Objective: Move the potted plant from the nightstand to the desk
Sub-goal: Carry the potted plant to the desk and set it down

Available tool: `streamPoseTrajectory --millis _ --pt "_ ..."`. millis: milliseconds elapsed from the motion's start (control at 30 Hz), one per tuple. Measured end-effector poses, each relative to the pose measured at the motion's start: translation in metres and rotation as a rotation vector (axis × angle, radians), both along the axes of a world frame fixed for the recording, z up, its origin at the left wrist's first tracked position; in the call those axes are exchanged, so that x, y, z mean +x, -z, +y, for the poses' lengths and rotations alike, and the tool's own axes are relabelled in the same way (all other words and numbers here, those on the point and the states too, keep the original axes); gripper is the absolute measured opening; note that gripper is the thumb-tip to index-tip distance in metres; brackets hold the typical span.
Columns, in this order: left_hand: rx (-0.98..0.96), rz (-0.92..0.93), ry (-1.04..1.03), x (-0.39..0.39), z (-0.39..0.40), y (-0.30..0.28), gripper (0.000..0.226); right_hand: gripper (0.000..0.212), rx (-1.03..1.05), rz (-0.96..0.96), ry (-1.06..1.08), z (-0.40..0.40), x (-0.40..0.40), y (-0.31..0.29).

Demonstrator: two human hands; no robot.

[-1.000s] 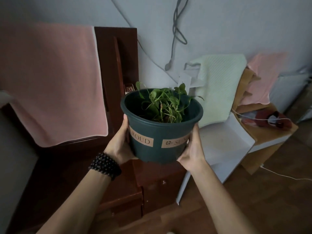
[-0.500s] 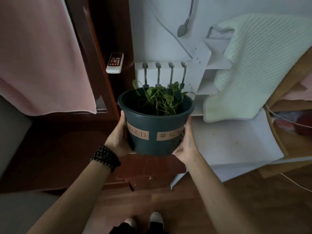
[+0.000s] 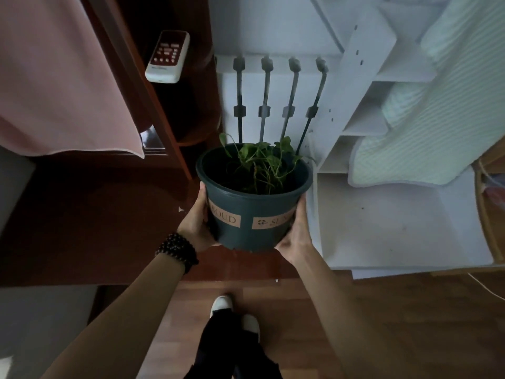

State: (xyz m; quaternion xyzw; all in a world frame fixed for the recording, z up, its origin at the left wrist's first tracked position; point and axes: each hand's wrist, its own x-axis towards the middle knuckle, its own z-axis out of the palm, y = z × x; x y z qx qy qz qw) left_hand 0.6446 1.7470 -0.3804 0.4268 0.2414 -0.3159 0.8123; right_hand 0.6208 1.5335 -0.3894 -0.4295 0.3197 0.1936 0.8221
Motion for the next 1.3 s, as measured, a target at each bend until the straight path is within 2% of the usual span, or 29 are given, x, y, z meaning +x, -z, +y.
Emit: streamPoseTrajectory --millis 67,433,567,667,733,900,1000,1100,1300 --pt "0.009 -0.012 -0.018 0.005 -0.004 0.010 0.075 0.100 -0.008 -0.009 -0.008 0.002 0.007 0.010" --pt "0.041 0.013 -0.102 0.025 -0.002 0.058 0.077 0.116 -0.030 -0.027 -0.027 0.006 0.026 0.048" --pt "0.055 0.022 -0.105 0.027 0.000 0.063 0.073 0.095 -0.042 -0.059 -0.037 0.005 0.026 0.052" --pt "0.188 0.033 -0.124 0.021 -0.003 0.066 0.075 0.078 -0.107 -0.054 -0.016 -0.001 0.019 0.054" --pt "0.223 -0.043 -0.167 0.021 -0.005 0.065 0.062 0.067 -0.171 -0.072 0.009 -0.003 0.018 0.051" --pt "0.173 -0.068 -0.251 0.004 -0.007 0.043 0.051 0.050 -0.164 -0.141 0.064 0.003 0.005 0.032" --pt "0.041 -0.002 -0.336 0.002 -0.003 0.036 0.061 0.060 -0.093 -0.137 0.072 -0.001 0.008 0.031" --pt "0.010 0.036 -0.327 0.003 0.003 0.035 0.068 0.074 -0.036 -0.116 0.047 -0.002 0.007 0.030" --pt "-0.056 0.017 -0.262 -0.009 0.010 0.035 0.062 0.080 0.013 -0.098 0.075 0.000 -0.009 0.033"
